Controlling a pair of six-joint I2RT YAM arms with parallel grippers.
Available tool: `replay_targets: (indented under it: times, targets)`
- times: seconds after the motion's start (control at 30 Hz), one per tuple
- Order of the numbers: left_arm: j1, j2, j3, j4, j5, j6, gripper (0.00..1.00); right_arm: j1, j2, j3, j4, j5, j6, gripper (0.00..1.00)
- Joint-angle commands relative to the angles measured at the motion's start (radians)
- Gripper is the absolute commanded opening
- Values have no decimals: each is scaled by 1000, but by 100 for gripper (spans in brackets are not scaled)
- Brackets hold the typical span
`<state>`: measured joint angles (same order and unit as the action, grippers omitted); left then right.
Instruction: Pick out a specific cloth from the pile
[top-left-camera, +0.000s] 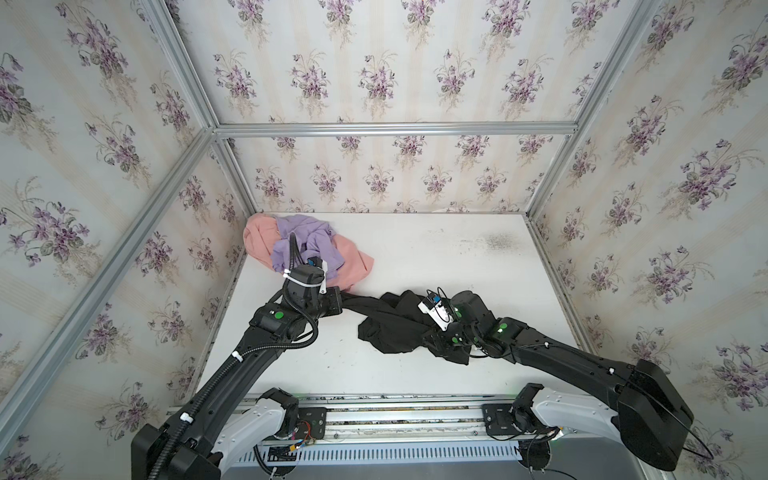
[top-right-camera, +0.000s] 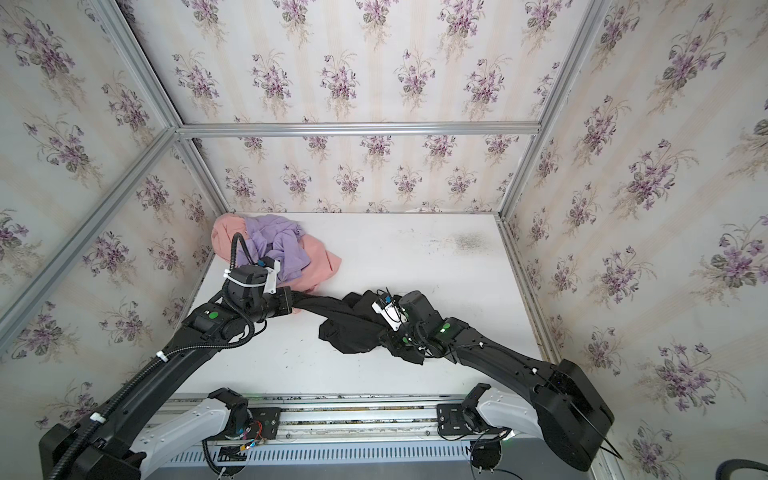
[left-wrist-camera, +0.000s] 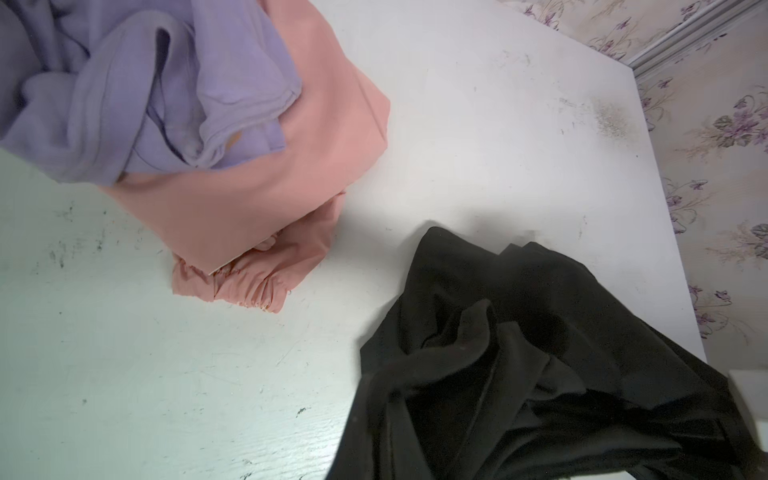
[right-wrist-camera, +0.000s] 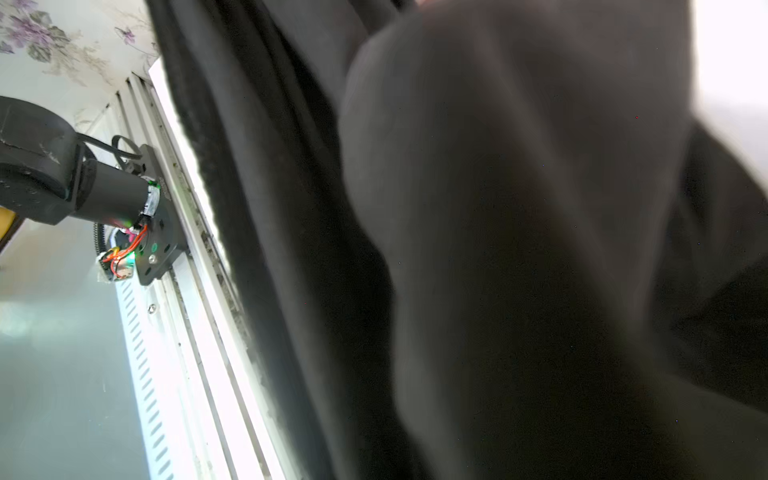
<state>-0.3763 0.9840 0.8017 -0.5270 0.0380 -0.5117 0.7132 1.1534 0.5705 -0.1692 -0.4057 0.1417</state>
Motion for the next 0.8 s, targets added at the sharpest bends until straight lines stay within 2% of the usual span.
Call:
replay_targets:
  times: [0.0, 0.27, 0.43, 0.53, 0.77]
  targets:
    - [5, -18, -44, 46, -30, -49, 0, 20, 8, -22, 31, -9, 45, 16]
    - [7, -22, -147, 95, -18, -107, 0, 93, 127, -88, 193, -13, 124, 27]
    - [3, -3, -192, 133, 16, -129, 0, 117, 161, -92, 223, -11, 135, 38]
    - [-13, 5, -202, 139, 4, -130, 1, 117, 143, -91, 203, -1, 132, 44]
    - [-22, 18, -248, 177, 5, -136, 13, 116, -2, -29, 87, 28, 120, 62]
